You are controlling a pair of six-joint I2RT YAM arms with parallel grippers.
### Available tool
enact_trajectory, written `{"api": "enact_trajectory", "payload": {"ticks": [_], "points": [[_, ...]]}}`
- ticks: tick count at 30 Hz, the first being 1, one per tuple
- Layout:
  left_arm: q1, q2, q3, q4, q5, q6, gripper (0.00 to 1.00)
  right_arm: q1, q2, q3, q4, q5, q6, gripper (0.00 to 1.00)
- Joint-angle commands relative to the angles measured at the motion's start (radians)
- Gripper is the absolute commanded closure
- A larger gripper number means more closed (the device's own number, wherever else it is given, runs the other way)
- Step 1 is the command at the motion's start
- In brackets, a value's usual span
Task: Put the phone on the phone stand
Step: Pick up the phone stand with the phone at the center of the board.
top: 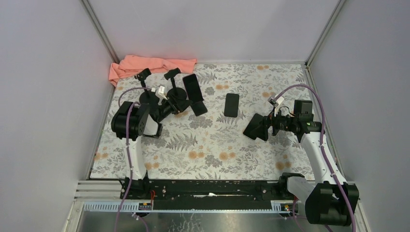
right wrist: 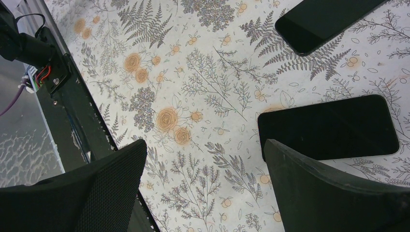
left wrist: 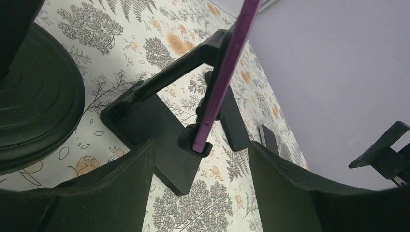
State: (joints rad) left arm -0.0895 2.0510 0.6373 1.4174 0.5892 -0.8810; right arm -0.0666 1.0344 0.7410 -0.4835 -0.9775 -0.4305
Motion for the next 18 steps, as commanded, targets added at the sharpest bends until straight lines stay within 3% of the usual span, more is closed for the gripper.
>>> {"api": "enact_trajectory", "payload": {"ticks": [1,8,18], "points": [[0.001,0.064,0.042,0.131,0.041,-0.023,0.24,-0.004,0.009,-0.002,0.013,-0.001,-0.014,0.00],[-0.012,0.128,0.102,0.158,0.075,-0.051,0.29,-0.004,0.015,-0.001,0.012,0.003,-0.016,0.00],[-0.018,0.204,0.188,0.166,0.124,-0.085,0.52,-0.004,0.021,-0.002,0.014,0.005,-0.016,0.00]]}}
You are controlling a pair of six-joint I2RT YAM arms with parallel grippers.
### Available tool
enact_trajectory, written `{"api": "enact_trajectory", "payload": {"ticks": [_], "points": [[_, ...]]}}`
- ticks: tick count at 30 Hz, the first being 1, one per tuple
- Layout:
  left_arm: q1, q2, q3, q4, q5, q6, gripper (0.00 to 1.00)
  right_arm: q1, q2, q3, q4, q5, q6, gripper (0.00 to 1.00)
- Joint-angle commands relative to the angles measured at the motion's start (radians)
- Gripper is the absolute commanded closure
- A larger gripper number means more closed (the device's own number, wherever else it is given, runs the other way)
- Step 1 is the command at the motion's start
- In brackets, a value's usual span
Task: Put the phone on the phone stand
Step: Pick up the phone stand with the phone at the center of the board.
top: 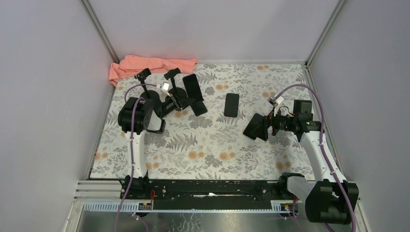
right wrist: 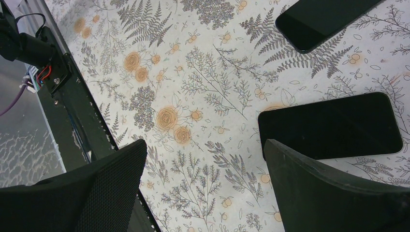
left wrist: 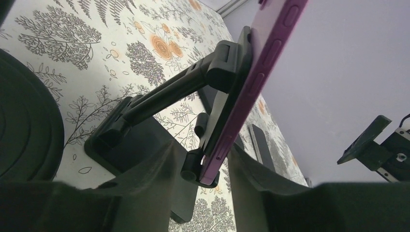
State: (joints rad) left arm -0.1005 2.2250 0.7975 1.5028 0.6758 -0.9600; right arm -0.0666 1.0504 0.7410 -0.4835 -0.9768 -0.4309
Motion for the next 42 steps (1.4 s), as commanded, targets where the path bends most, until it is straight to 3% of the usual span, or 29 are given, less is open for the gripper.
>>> {"api": "enact_trajectory", "payload": {"ticks": [1,10,12,28,42], "points": [[-0.008,0.035,0.037,0.082,0.042,-0.006,0.55,-0.004,0.005,-0.001,0.014,0.004,-0.016,0.00],[-0.019,0.084,0.134,0.085,0.118,-0.014,0.96,-0.004,0.005,-0.002,0.013,0.006,-0.016,0.00],[-0.022,0.074,0.130,0.085,0.127,0.003,1.00,-0.004,0.004,-0.002,0.013,0.007,-0.017,0.00],[-0.137,-0.134,-0.034,0.085,0.179,0.198,1.00,-0.004,-0.003,-0.005,0.017,-0.041,-0.012,0.00],[-0.150,-0.239,-0.226,0.097,0.123,0.238,1.00,-0.004,-0.013,-0.008,0.019,-0.061,-0.009,0.00]]}}
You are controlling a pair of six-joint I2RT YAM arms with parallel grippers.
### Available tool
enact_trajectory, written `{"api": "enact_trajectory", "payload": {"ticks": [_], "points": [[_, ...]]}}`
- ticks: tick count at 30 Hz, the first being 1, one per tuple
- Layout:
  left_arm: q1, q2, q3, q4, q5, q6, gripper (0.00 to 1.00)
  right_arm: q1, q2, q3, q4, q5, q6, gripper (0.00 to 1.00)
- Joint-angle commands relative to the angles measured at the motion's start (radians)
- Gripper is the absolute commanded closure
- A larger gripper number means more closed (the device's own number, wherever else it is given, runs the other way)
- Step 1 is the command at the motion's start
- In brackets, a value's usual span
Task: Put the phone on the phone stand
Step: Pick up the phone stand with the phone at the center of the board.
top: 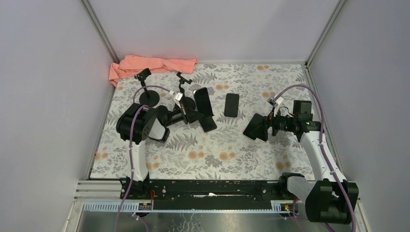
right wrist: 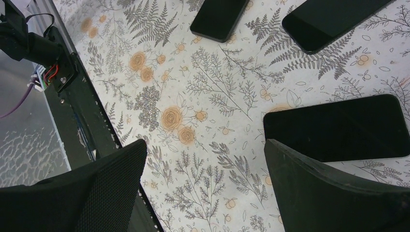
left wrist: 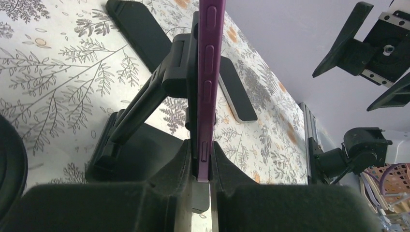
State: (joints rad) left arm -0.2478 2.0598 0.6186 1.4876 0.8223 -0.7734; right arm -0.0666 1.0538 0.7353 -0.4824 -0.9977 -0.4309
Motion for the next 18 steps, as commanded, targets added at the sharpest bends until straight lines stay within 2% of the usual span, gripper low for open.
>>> {"api": "enact_trajectory", "payload": {"ticks": [1,12,18], "points": [[-0.007,-0.088,-0.063,0.112,-0.022,0.058,1.00,-0.004,-0.017,-0.002,0.018,-0.044,-0.009,0.00],[-0.105,-0.268,-0.204,0.109,-0.021,0.121,1.00,0.007,-0.026,-0.025,0.027,-0.154,-0.017,0.01],[-0.241,-0.351,-0.202,0.104,-0.025,0.110,1.00,0.098,0.004,-0.018,0.078,-0.195,0.027,0.02]]}}
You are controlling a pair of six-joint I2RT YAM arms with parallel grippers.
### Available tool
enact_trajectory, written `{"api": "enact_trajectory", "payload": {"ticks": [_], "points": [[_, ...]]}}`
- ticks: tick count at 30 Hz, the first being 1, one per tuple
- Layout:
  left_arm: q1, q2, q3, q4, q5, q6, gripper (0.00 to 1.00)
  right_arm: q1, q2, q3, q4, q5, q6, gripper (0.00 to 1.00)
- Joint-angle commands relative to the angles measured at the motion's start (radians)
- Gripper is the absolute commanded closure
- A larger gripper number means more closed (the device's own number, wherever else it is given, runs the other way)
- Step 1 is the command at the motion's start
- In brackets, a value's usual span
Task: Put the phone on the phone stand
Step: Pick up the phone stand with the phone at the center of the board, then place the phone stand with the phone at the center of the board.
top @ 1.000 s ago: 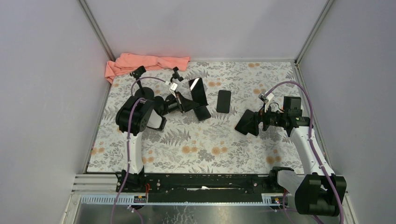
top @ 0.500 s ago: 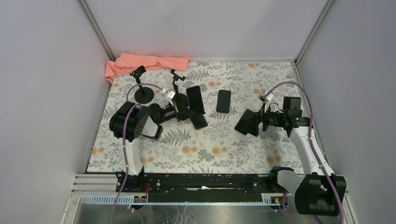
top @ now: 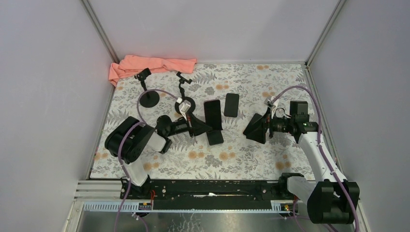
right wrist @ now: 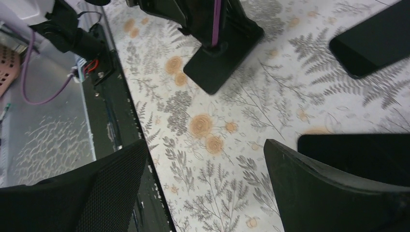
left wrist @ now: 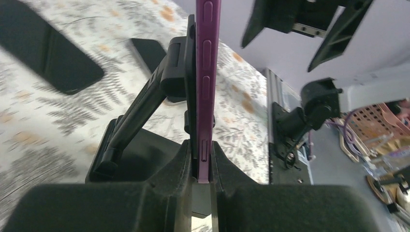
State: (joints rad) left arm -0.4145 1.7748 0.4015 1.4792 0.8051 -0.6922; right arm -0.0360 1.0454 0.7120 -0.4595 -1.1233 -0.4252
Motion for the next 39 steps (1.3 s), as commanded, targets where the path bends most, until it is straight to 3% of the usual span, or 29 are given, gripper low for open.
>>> {"api": "enact_trajectory", "payload": {"ticks": [1,7,16,25,30,33,35,39], "points": [[-0.103,-0.073,0.022,0.110,-0.018,0.027,1.00,0.087,0.021,0.012,0.060,-0.068,0.024,0.02],[-0.234,-0.069,0.092,0.102,-0.056,0.014,1.00,0.153,0.085,0.074,0.050,-0.073,0.030,0.04],[-0.308,-0.037,0.155,0.107,-0.077,-0.001,1.00,0.161,0.035,0.028,0.172,-0.152,0.161,0.07],[-0.347,-0.018,0.188,0.107,-0.081,-0.008,1.00,0.174,0.047,0.029,0.208,-0.183,0.206,0.24],[-0.356,-0.005,0.196,0.107,-0.089,-0.013,1.00,0.174,0.042,0.030,0.218,-0.194,0.223,0.42],[-0.357,0.000,0.196,0.108,-0.097,-0.017,1.00,0.174,0.042,0.027,0.225,-0.196,0.229,0.61],[-0.359,-0.001,0.193,0.108,-0.101,-0.019,1.00,0.174,0.041,0.027,0.226,-0.195,0.231,0.79],[-0.358,-0.006,0.191,0.107,-0.109,-0.032,0.98,0.174,0.037,0.032,0.226,-0.207,0.232,0.99]]}}
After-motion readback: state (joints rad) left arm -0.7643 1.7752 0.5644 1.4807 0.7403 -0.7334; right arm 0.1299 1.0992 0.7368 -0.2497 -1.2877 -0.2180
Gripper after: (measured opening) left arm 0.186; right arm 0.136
